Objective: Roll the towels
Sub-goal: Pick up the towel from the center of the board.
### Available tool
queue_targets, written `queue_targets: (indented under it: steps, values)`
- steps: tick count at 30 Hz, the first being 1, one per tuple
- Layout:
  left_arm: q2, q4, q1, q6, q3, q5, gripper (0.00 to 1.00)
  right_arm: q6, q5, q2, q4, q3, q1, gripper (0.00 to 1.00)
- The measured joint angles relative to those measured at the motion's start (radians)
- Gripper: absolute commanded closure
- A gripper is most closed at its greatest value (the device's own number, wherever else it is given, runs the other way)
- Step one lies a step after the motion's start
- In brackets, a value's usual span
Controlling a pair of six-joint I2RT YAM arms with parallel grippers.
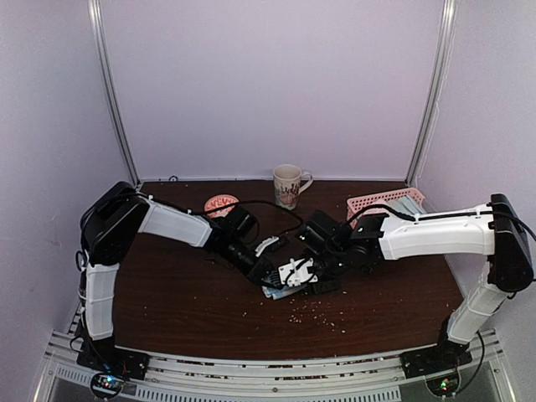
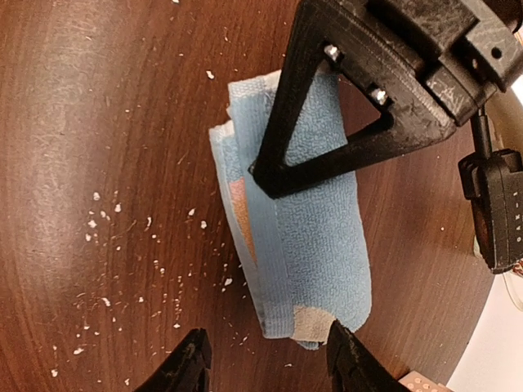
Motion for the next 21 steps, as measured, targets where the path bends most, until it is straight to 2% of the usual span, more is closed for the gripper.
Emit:
queue_targets:
  steps: [7, 21]
  values:
    - [0.013, 0.036, 0.02, -0.063, -0.02, 0.091, 0.99, -0.031, 0.033, 0.054, 0.085, -0.019, 0.0, 0.47]
    - [0.057, 0.076, 0.042, -0.119, -0.025, 0.185, 0.98, -0.086, 0.03, 0.159, 0.212, -0.027, 0.0, 0.45]
